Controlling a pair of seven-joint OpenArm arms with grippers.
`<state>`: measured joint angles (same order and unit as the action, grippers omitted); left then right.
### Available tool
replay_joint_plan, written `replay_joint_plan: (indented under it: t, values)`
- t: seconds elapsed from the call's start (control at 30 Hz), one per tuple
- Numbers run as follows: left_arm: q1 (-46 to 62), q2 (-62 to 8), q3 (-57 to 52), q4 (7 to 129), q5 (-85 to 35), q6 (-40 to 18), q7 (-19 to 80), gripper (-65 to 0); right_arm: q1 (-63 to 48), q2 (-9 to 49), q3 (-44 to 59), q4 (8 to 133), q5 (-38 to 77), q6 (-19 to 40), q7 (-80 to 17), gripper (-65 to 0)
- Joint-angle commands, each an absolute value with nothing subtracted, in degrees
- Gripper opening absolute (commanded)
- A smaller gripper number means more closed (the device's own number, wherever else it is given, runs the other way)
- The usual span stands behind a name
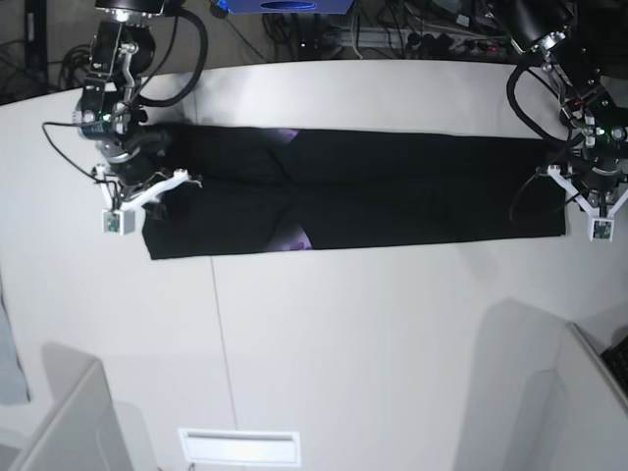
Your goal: Fold the T-shirt properly
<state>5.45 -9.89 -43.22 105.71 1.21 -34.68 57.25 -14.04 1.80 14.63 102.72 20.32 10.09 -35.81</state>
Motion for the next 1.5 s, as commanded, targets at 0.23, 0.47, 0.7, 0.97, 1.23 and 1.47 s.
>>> replay_joint_plan:
  t: [0.23,0.47,0.7,0.97,1.23,1.47]
  values:
    - [7.60,-9.63,-58.51,104.57,-6.29,-40.00,56.57,-32.7,-14.11,1.36,14.64,103.87,20.79,10.42,-34.51,-65.0]
    - [10.59,-11.38,-59.82,93.85,-19.74,-40.00,56.40,0.0,-14.99,1.45,10.42,104.04,20.79,10.42,-34.51,-65.0]
    - [8.84,-11.38,-59.82,90.68,-19.91,-40.00,56.31,-1.3,-15.43,1.36,4.70,103.87,20.79,10.42,-34.51,-65.0]
    - [9.36,-10.95,-60.18,95.87,-20.35,-40.00,56.57,-1.3,-16.22,1.36,2.42,103.87,20.70,10.15,-34.33,-65.0]
    - [9.19,-10.86,-59.82,96.31,-22.81,-40.00,56.48,-1.3,-16.31,1.45,2.33,103.78,20.62,10.15,-34.42,-65.0]
    - [4.62,-12.88,-59.82,85.58,-22.73,-40.00,56.40,-1.3,-16.92,1.36,2.42,103.78,20.53,10.07,-34.42,-65.0]
